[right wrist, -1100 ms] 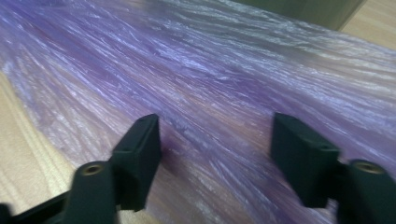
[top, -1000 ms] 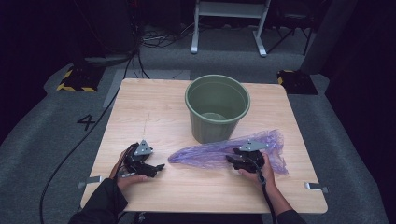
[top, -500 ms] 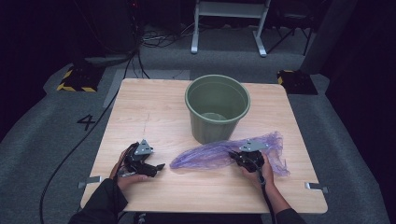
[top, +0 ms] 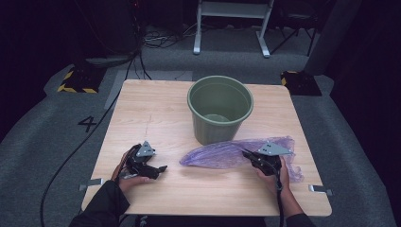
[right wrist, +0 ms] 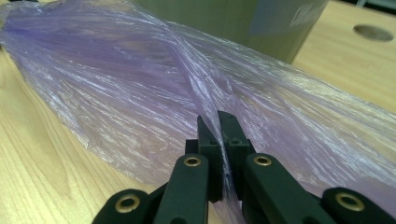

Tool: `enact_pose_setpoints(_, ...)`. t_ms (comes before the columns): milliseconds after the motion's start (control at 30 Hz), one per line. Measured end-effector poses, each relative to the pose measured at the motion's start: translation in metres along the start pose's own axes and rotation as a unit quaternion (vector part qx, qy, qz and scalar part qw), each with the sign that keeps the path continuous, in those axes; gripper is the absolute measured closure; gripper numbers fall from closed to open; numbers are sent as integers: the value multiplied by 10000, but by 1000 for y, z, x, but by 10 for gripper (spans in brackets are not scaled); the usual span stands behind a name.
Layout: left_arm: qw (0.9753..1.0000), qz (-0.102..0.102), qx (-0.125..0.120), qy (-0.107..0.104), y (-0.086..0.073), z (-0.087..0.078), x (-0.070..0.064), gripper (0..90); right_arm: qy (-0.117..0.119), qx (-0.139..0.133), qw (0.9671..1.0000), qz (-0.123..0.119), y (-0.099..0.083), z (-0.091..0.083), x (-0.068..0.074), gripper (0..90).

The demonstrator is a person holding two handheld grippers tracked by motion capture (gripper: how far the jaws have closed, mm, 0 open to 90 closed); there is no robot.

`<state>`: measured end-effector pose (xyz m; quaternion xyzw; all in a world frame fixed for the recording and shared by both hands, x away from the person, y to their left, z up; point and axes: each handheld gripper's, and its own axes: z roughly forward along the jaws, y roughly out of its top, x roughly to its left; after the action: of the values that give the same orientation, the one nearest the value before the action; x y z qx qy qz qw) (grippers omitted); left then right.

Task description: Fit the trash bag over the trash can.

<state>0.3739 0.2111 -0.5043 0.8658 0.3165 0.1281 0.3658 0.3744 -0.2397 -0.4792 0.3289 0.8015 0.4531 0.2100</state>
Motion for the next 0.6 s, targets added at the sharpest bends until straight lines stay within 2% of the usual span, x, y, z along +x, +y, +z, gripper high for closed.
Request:
enact_pose_setpoints(100, 10000, -10, 0, 6, 0, 0, 0, 152, -45, -116, 9999, -114, 3, -7, -1, 900)
enact_pose_setpoints(267, 10000, -26, 4, 15, 1, 1, 0, 153, 8, -297, 9993, -228, 6, -19, -1, 900)
enact_pose_setpoints(400, 10000, -9, 16, 14, 2, 1, 1, 152, 98, -529, 9982, -268, 12, -31, 1, 900)
enact_pose_setpoints(600, 10000, -70, 9, 57, 2, 2, 0, 146, 56, -778, 9962, -398, 24, -46, 6, 900)
